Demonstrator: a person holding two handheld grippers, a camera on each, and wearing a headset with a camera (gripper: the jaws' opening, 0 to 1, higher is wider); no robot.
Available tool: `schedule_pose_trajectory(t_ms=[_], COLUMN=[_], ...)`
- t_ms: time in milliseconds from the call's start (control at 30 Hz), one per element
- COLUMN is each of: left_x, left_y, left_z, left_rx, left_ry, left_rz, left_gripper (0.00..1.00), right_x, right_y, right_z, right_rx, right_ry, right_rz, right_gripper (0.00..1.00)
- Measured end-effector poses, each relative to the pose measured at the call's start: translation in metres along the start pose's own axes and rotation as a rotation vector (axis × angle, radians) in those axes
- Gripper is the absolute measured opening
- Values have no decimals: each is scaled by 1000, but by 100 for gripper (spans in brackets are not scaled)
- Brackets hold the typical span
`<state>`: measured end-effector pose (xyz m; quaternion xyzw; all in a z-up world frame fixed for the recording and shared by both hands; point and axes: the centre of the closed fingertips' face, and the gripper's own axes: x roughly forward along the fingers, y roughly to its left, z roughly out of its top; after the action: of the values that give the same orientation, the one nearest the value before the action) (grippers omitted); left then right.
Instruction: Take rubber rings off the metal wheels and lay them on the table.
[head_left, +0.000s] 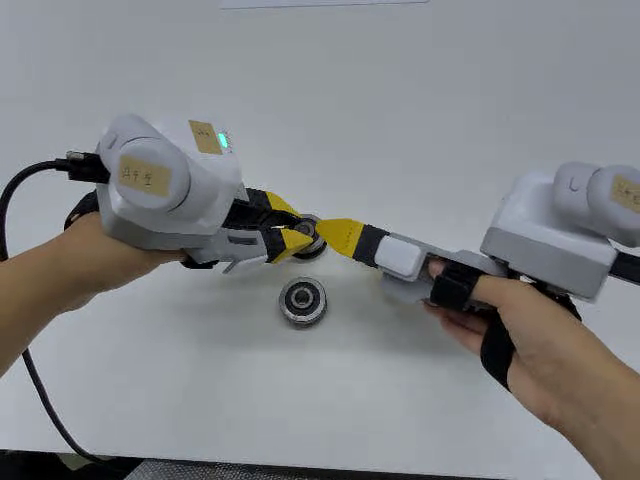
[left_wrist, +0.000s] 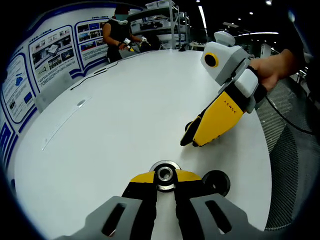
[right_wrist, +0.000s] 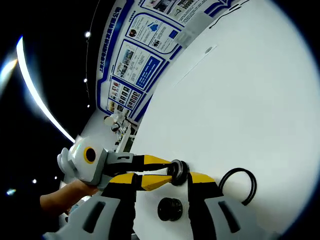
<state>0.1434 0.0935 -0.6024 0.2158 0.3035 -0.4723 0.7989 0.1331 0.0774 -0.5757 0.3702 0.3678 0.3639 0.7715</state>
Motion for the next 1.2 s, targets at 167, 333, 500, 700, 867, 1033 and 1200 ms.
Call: schedule_pose_trajectory(t_ms=[167,333,500,700,867,1033,1200], left_x=[0,0,0,0,0,1,1], left_y=[0,0,0,0,-1,-1,-1], left_z=[0,0,0,0,0,0,0], left_rx=[4,13,14,11,9,10,13], left_ry=[-7,-9,-10,-13,-14,-14,-12], left_rz=[-11,-14,-12,-12,-10,-9,-8], left_gripper=[12,12,12,12,12,12,12], right_x=[12,14,14,14,15,15,16], right_y=[1,-5,-5,-3,-2,0,-1], right_z=[-2,-8,-10,-9,-12,-12,-13], right_rx=[32,50,67,83,79,78,69], right_ry=[12,33,31,23,32,30,37], right_rz=[3,-17,-21,-10,-9,-7,-19], right_gripper=[47,47,48,48,48,47,47])
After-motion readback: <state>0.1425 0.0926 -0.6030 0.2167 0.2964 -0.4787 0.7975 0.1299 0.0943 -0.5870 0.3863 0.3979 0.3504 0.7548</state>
